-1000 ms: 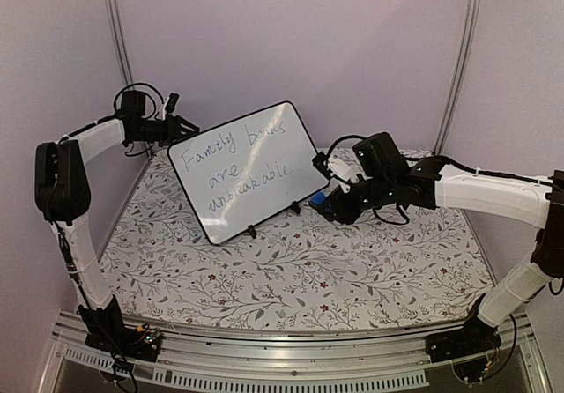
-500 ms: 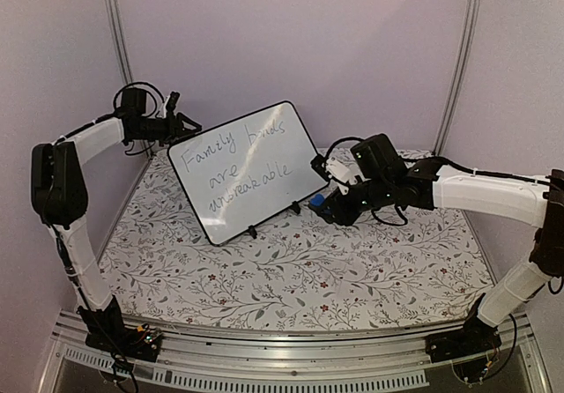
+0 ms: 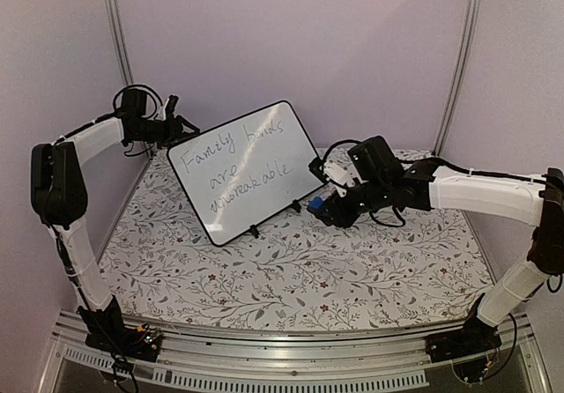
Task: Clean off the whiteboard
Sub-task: Move the whiteboard to the center of the board.
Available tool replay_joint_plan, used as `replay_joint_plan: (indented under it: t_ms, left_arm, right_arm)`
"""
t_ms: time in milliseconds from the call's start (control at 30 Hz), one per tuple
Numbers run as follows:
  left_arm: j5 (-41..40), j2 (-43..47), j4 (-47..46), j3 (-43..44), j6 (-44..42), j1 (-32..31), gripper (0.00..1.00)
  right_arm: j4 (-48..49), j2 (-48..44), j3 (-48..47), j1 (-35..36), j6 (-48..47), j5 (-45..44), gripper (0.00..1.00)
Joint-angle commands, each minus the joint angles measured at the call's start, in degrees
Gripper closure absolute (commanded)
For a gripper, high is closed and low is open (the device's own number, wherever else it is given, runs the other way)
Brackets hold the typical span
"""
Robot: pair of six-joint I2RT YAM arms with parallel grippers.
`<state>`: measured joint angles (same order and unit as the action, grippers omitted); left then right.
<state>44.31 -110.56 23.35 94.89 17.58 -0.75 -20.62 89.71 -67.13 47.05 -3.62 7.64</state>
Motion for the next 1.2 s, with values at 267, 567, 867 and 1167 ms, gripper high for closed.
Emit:
replay_joint_plan:
  t_ms: [267, 567, 867, 1167]
  left_arm:
    - [-6.08, 4.37, 4.95, -2.96, 0.11, -0.87, 0.47]
    - [-5.94, 5.62, 4.95, -4.54, 0.50, -2.32, 0.51]
    - [-7.15, 10.91, 1.14, -10.11, 4.58, -3.31, 0.52]
    - [-10.79, 16.92, -2.17, -16.94, 9.71, -6.39, 0.52]
  right_arm:
    - [0.13, 0.67, -1.58, 0.86, -0.69, -0.08, 0.65]
    - [0.44, -0.09, -0.28, 0.86, -0.22, -0.61, 0.65]
    - [0.48, 0.09, -0.34, 1.03, -0.07, -0.45, 0.65]
    - [0.00, 0.56, -1.21, 1.30, -0.16, -0.60, 0.64]
